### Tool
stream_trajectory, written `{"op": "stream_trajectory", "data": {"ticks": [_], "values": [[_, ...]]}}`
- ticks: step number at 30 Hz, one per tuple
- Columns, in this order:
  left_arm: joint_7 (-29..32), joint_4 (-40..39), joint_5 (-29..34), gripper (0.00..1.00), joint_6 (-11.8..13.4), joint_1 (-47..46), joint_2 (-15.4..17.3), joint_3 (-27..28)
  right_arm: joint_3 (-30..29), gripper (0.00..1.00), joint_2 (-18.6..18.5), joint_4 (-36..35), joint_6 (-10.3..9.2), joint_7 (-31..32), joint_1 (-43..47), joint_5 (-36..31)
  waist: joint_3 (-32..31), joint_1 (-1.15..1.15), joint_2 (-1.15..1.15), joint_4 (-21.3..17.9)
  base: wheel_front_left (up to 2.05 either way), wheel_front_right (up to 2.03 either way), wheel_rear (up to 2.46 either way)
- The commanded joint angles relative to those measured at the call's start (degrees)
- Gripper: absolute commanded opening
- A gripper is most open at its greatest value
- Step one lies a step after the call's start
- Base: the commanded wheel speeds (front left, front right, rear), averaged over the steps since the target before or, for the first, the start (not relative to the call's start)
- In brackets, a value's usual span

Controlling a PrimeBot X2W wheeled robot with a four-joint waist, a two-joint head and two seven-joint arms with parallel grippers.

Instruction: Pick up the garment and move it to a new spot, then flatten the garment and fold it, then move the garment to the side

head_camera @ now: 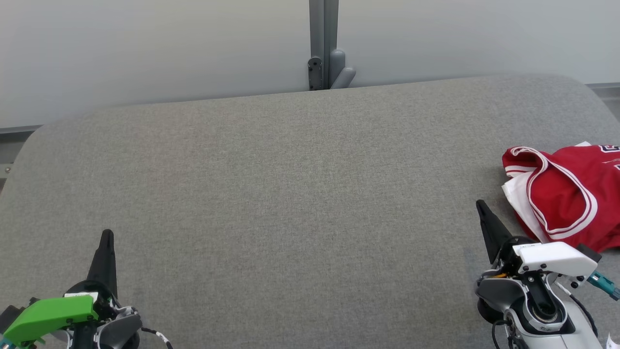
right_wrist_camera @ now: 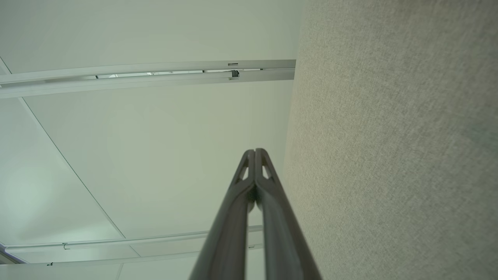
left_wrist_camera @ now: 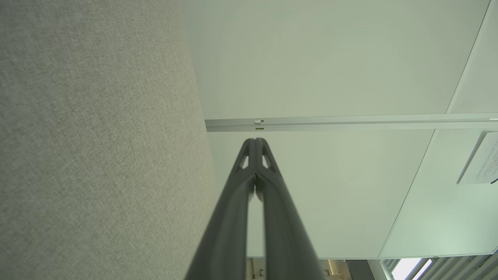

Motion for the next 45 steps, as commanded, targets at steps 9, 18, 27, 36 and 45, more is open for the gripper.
{"op": "stream_trajectory", "data": {"ticks": [9, 18, 27, 36, 45], "values": [[0.1, 0.1, 0.6, 0.00, -0.1, -0.8, -0.1, 0.2, -0.1, 0.00, 0.0, 0.1, 0.02, 0.3, -0.3, 0.1, 0.0, 0.00, 0.00, 0.0, 0.00, 0.00, 0.00], [0.2, 0.1, 0.7, 0.00, -0.1, -0.8, -0.1, 0.3, -0.1, 0.00, 0.0, 0.1, 0.02, 0.3, -0.3, 0.0, 0.0, 0.00, 0.00, 0.0, 0.00, 0.00, 0.00], [0.2, 0.1, 0.6, 0.00, -0.1, -0.8, -0.1, 0.3, -0.1, 0.00, 0.0, 0.1, 0.02, 0.3, -0.3, 0.0, 0.0, 0.00, 0.00, 0.0, 0.00, 0.00, 0.00], [0.2, 0.1, 0.7, 0.00, -0.1, -0.9, -0.2, 0.4, -0.1, 0.00, 0.0, 0.1, 0.02, 0.3, -0.3, 0.0, 0.0, 0.00, 0.00, 0.0, 0.00, 0.00, 0.00], [0.3, 0.1, 0.7, 0.00, -0.1, -0.9, -0.2, 0.4, -0.1, 0.00, 0.0, 0.1, 0.02, 0.2, -0.3, 0.1, 0.0, 0.00, 0.00, 0.0, 0.00, 0.00, 0.00]]}}
